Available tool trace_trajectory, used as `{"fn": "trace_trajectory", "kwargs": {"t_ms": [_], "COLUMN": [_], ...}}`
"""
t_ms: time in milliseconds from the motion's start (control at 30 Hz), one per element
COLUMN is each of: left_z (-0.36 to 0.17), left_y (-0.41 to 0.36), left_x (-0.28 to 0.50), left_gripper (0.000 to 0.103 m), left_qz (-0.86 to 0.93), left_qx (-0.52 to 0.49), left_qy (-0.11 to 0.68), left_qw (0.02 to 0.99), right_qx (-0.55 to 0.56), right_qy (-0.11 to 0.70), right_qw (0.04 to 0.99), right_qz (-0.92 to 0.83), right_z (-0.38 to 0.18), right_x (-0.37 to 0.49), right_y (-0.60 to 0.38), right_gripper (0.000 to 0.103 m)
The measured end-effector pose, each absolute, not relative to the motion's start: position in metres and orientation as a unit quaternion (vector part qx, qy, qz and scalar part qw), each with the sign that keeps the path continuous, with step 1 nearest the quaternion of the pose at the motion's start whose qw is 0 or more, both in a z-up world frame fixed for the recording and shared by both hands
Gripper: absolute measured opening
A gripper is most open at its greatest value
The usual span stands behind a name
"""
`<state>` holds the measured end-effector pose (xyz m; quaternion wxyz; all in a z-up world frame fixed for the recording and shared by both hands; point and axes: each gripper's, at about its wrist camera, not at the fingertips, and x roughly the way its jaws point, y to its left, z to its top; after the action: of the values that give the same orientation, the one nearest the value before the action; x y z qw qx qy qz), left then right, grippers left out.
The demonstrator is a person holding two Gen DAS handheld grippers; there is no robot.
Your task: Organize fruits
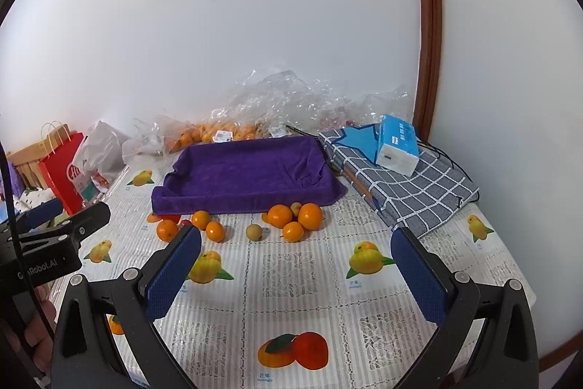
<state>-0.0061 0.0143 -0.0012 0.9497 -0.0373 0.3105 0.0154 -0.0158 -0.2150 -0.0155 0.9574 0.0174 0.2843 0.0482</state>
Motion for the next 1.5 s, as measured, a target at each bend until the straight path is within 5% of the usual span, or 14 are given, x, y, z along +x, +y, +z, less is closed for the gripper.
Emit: {"fn": "trace_trajectory", "kwargs": {"t_ms": [1500], "left_z": [-0.0011], "left_y": [0.018], "left_x": [-0.0037], "left_gripper": [0.103], "left_qz": [0.006], "left_qx": [-0.047], "left_qy": [0.303], "left_qw": [0.952], "right_qx": [0.014], "right_qy": [0.285], "right_qw": [0.956], "right_qz": [0.068], "right_z": [-0.0206], "right_x": [-0.0144], "right_y": [-0.2081], "right_gripper": [0.103]}}
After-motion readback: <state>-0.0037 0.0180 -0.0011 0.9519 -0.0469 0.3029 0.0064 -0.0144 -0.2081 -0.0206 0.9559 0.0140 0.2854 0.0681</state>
